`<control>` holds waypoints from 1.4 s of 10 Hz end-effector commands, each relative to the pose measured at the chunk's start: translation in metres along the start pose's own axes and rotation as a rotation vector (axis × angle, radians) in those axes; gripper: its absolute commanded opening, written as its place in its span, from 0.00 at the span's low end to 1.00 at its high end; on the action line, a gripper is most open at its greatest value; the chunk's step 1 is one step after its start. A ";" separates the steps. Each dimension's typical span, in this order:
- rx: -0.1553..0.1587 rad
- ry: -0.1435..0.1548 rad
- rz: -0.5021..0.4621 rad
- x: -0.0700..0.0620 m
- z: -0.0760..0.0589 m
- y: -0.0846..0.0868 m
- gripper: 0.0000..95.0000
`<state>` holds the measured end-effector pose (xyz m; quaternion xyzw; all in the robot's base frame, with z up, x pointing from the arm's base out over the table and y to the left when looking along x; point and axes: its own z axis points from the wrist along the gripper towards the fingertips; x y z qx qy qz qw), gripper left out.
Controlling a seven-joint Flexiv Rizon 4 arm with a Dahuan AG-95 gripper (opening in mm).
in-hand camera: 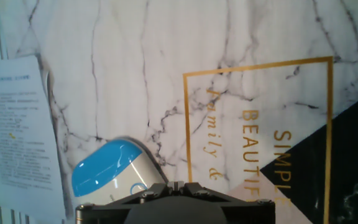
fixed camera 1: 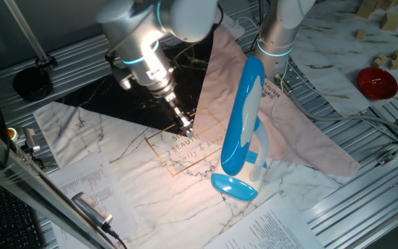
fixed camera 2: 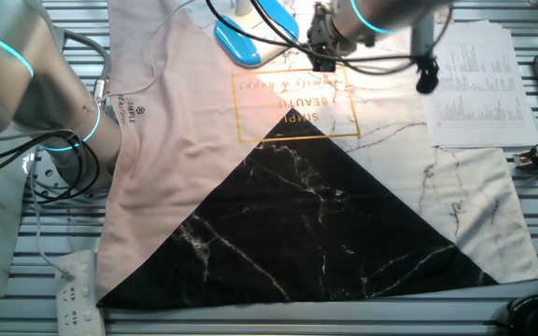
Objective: Turn off the desk lamp by pressing the button
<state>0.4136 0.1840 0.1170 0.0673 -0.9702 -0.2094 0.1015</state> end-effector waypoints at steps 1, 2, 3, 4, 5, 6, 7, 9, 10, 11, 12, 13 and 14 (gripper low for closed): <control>-0.218 -0.017 0.028 0.010 0.019 0.012 0.00; -0.237 -0.017 0.030 0.011 0.024 0.015 0.00; -0.241 -0.018 0.031 0.010 0.027 0.018 0.00; -0.247 -0.021 0.038 0.007 0.032 0.024 0.00; -0.248 -0.022 0.040 0.006 0.034 0.025 0.00; -0.264 -0.021 0.052 0.003 0.040 0.031 0.00; -0.281 -0.020 0.063 0.003 0.045 0.035 0.00; -0.289 -0.019 0.060 0.001 0.051 0.036 0.00; -0.280 -0.022 0.051 0.001 0.055 0.034 0.00; -0.275 -0.023 0.051 0.001 0.056 0.034 0.00; -0.271 -0.023 0.055 0.001 0.056 0.034 0.00; -0.247 -0.027 0.061 0.001 0.056 0.034 0.00; -0.178 -0.064 0.040 0.001 0.056 0.034 0.00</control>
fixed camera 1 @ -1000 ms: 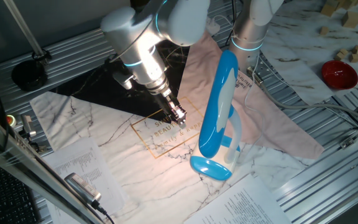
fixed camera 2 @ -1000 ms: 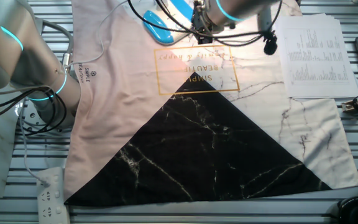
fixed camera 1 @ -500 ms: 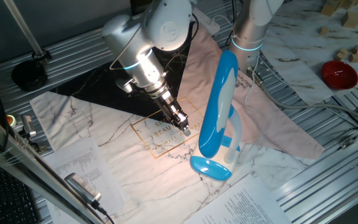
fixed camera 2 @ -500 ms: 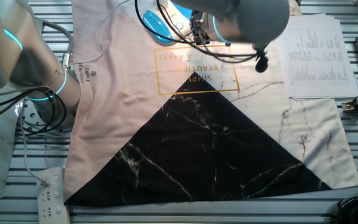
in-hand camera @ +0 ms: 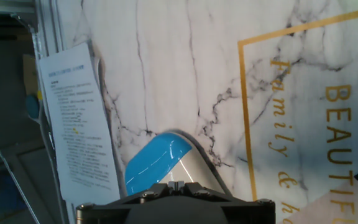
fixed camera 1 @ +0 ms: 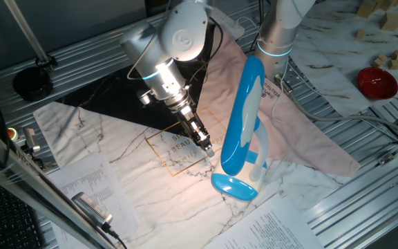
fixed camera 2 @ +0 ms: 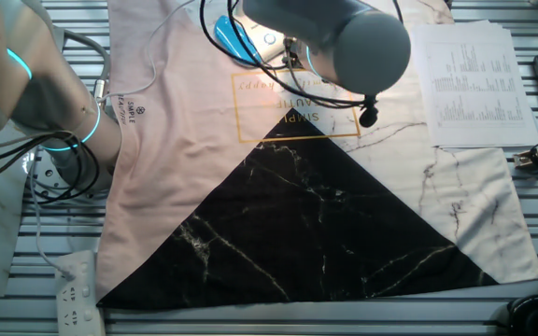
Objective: Turn off the desk lamp by pressing the button
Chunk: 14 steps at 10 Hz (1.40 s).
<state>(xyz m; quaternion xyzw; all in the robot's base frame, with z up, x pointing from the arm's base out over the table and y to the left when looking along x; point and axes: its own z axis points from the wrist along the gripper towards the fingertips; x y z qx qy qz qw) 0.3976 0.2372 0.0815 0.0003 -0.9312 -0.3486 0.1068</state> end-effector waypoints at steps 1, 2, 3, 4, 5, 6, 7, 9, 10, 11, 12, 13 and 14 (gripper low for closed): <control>0.161 -0.049 -0.070 0.001 0.000 0.000 0.00; 0.158 -0.044 -0.086 0.001 0.000 0.000 0.00; 0.151 -0.008 -0.123 0.001 0.000 0.000 0.00; 0.124 0.001 -0.129 0.002 0.001 0.000 0.00; 0.075 0.004 -0.133 0.006 0.008 0.001 0.00; 0.071 0.014 -0.133 0.008 0.012 0.002 0.00; 0.059 0.018 -0.130 0.009 0.014 0.003 0.00; 0.022 0.021 -0.140 0.009 0.020 0.006 0.00; 0.020 0.021 -0.148 0.009 0.021 0.006 0.00; 0.015 0.023 -0.149 0.011 0.023 0.006 0.00; 0.014 0.023 -0.144 0.012 0.024 0.007 0.00; 0.007 0.025 -0.142 0.014 0.027 0.007 0.00; 0.005 0.027 -0.144 0.015 0.029 0.008 0.00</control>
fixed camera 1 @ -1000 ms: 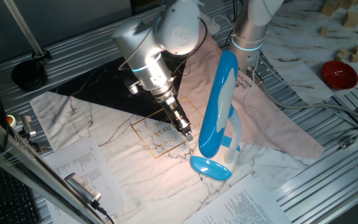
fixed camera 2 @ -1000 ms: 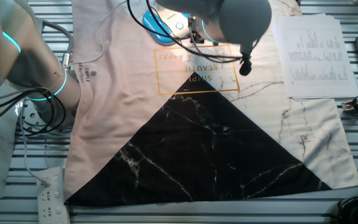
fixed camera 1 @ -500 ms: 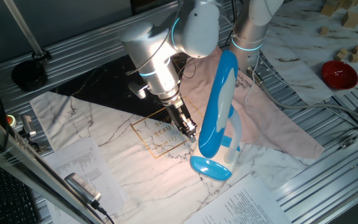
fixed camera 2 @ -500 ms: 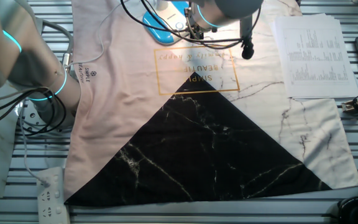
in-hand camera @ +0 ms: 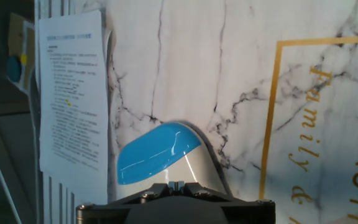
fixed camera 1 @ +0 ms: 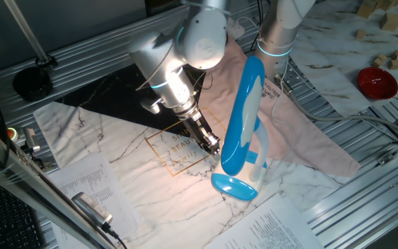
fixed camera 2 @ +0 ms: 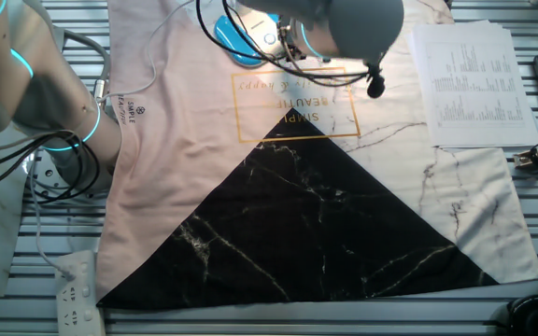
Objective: Turn off the desk lamp by pressing the button
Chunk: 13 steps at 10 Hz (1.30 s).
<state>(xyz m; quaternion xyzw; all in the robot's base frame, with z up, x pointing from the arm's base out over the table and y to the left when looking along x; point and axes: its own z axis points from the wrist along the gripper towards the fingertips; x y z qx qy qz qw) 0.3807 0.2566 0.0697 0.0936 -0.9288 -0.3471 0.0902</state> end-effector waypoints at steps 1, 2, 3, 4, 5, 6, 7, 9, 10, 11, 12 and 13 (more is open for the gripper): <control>-0.008 -0.011 0.037 0.003 0.009 0.005 0.00; 0.017 -0.011 0.045 0.003 0.012 0.007 0.00; 0.023 -0.011 0.049 0.003 0.013 0.007 0.00; 0.043 -0.010 0.058 0.004 0.014 0.005 0.00; 0.045 -0.009 0.062 0.004 0.015 0.004 0.00; 0.047 -0.009 0.062 0.006 0.018 0.002 0.00; 0.046 -0.008 0.059 0.007 0.020 0.001 0.00; 0.046 -0.009 0.056 0.009 0.025 -0.002 0.00; 0.046 -0.009 0.056 0.009 0.026 -0.003 0.00; 0.047 -0.009 0.052 0.009 0.028 -0.005 0.00; 0.047 -0.009 0.048 0.009 0.029 -0.006 0.00; 0.047 -0.009 0.046 0.009 0.031 -0.007 0.00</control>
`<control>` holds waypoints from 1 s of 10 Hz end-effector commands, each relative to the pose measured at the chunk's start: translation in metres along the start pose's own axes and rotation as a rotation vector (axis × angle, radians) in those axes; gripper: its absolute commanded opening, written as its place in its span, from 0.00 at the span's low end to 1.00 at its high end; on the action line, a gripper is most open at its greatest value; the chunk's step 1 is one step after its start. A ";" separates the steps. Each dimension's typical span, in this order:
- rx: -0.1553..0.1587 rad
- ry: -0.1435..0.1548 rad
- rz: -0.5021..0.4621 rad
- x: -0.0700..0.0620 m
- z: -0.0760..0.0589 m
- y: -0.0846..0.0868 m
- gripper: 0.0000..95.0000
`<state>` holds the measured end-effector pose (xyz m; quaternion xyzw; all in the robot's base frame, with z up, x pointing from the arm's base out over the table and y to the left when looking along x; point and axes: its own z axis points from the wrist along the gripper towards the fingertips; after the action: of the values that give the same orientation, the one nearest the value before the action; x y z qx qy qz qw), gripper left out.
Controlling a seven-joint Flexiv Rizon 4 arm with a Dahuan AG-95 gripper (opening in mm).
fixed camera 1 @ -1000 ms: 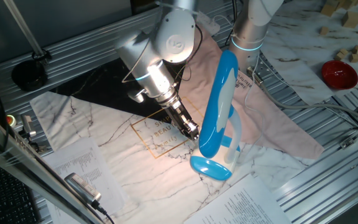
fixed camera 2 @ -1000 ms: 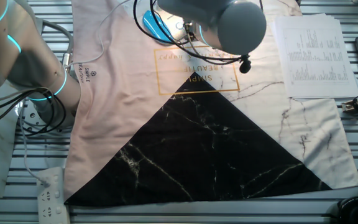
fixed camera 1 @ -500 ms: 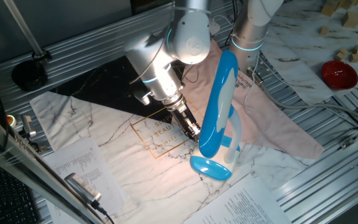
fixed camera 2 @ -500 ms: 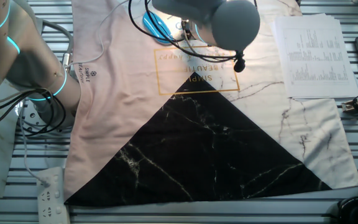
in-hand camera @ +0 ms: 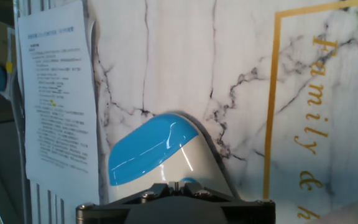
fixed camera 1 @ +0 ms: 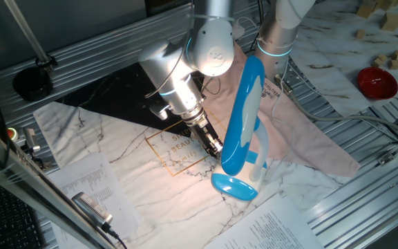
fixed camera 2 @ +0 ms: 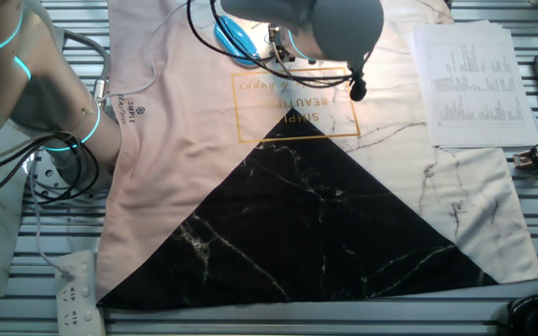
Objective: Turn off the desk lamp by pressing the button
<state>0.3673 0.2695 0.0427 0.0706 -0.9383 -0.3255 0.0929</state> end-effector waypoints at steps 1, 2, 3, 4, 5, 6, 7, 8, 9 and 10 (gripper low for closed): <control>0.005 0.000 -0.005 0.001 0.003 -0.002 0.00; 0.005 0.000 -0.005 0.001 0.004 -0.004 0.00; 0.003 0.000 -0.007 0.001 0.006 -0.005 0.00; -0.006 0.001 -0.015 0.001 0.007 -0.005 0.00; -0.027 0.004 -0.017 0.001 0.007 -0.005 0.00; -0.027 0.005 -0.013 0.001 0.007 -0.005 0.00; -0.026 0.006 -0.011 0.002 0.007 -0.005 0.00; -0.029 0.012 -0.007 0.002 0.007 -0.005 0.00; -0.035 0.016 -0.006 0.003 0.007 -0.005 0.00; -0.051 0.021 -0.006 0.005 0.008 -0.004 0.00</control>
<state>0.3604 0.2693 0.0366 0.0746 -0.9274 -0.3514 0.1041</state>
